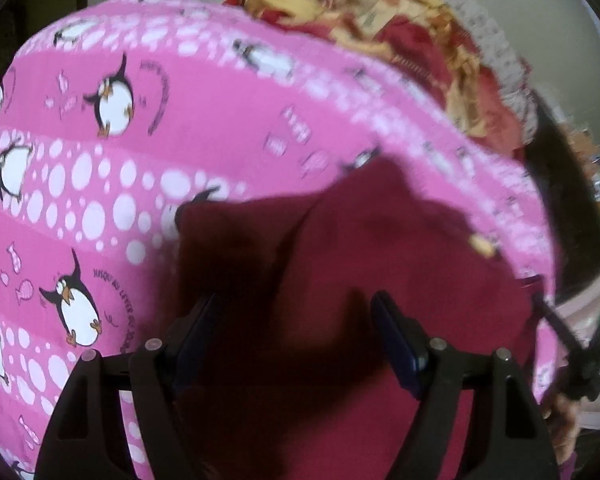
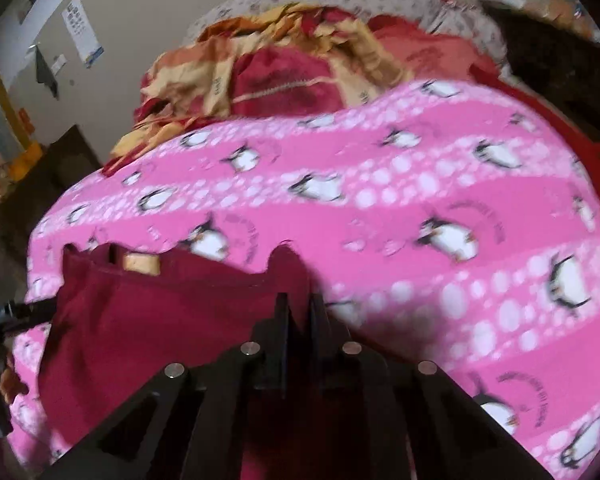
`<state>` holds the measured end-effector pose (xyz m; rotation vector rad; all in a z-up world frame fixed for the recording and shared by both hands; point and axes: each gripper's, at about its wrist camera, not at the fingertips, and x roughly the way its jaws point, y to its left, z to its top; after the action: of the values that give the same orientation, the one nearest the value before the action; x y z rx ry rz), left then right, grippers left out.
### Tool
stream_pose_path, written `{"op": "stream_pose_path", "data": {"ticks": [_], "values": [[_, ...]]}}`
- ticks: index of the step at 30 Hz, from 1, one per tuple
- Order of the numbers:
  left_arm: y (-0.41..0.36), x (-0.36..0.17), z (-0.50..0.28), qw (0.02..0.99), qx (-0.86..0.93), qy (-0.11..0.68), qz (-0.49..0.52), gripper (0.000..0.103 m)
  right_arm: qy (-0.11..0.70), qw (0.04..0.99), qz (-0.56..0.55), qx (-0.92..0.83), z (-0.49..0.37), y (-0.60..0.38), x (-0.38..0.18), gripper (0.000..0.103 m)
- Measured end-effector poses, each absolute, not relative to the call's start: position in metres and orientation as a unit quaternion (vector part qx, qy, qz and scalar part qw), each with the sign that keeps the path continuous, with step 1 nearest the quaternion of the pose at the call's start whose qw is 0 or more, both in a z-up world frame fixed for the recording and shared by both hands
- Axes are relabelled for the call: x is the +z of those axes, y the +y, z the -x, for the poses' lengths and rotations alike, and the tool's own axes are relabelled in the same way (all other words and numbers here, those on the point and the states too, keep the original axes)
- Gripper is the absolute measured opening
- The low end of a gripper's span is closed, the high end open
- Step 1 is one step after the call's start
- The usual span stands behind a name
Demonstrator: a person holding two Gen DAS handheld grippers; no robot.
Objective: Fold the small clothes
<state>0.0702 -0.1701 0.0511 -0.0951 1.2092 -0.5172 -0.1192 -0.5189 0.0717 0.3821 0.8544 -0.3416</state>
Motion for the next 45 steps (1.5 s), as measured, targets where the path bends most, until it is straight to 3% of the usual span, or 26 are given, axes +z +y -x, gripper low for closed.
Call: {"op": "stream_pose_path", "data": {"ticks": [5, 6, 9, 11, 22, 25, 34, 40, 45], "values": [[-0.171, 0.045, -0.067, 0.79, -0.24, 0.563, 0.03, 0.076, 0.432, 0.866, -0.191, -0.161, 0.119, -0.52, 0.062, 0.012], [-0.169, 0.049, -0.065, 0.79, -0.244, 0.563, 0.029, 0.076, 0.43, 0.868, -0.192, -0.16, 0.123, -0.519, 0.067, 0.017], [-0.155, 0.065, -0.046, 0.796, -0.265, 0.545, 0.016, 0.076, 0.424, 0.871, -0.213, -0.126, 0.149, -0.508, 0.086, 0.049], [-0.146, 0.075, -0.03, 0.804, -0.276, 0.527, -0.006, 0.076, 0.434, 0.873, -0.197, -0.106, 0.174, -0.488, 0.095, 0.054], [-0.102, 0.041, 0.032, 0.808, -0.251, 0.531, -0.055, 0.077, 0.525, 0.842, -0.061, -0.107, 0.222, -0.416, 0.066, 0.049], [-0.091, 0.031, 0.034, 0.803, -0.246, 0.541, -0.036, 0.081, 0.54, 0.828, -0.095, -0.117, 0.229, -0.433, 0.055, 0.049], [-0.075, 0.052, 0.049, 0.805, -0.257, 0.533, -0.046, 0.081, 0.517, 0.843, -0.094, -0.109, 0.238, -0.41, 0.095, 0.049], [-0.07, 0.036, 0.055, 0.795, -0.239, 0.55, -0.093, 0.081, 0.562, 0.816, -0.1, -0.095, 0.228, -0.4, 0.06, 0.049], [-0.057, 0.039, 0.053, 0.794, -0.24, 0.555, -0.055, 0.081, 0.553, 0.821, -0.104, -0.097, 0.228, -0.393, 0.071, 0.05]]}}
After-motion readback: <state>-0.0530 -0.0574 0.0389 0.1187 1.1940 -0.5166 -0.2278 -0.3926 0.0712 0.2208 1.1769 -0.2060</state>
